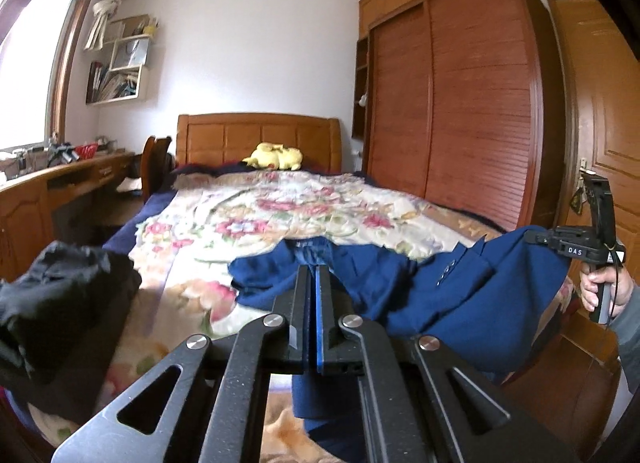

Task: Fold large clothes
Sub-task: 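Lift the hem and fold it toward the collar with both grippers, release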

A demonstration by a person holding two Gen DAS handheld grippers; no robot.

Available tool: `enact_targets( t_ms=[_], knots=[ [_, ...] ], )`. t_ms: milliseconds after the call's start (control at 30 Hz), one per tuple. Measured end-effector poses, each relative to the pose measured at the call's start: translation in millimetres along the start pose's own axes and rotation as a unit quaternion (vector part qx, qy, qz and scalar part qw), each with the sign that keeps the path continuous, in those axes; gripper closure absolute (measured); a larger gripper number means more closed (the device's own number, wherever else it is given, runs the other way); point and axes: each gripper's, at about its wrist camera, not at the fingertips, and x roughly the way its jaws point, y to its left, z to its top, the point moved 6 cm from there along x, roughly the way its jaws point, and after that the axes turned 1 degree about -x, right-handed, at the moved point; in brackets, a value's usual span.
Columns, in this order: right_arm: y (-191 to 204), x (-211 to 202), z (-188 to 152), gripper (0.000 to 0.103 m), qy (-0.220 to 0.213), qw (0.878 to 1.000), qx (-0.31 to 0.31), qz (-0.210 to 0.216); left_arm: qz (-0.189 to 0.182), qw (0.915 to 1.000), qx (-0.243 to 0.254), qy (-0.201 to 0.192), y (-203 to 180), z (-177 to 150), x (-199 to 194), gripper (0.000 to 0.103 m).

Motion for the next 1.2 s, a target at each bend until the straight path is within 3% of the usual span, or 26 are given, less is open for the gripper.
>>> enact_targets(
  t_ms=[333,467,933,1200],
  knots=[
    [6.4,-45.5,37.9,0.099,-0.069,0.997,-0.023,0.014,0.0,0.9983,0.011,-0.058,0.5,47.1,-28.2,0.101],
    [-3.5,-42.1,44.0,0.099,-0.077,0.997,-0.021,0.009,0.009,0.9986,0.015,-0.05,6.8,52.4,-13.6,0.101],
    [-32.8,100.3,11.5,0.099,0.034,0.999,-0.004,-0.02,0.037,0.9988,-0.015,0.028,43.4,6.5,95.3,0.101],
    [-53.4,185.1,33.6,0.099,0.058,0.997,0.01,-0.039,0.08,0.9955,-0.008,0.052,67.2,21.3,165.8,0.101]
  ],
)
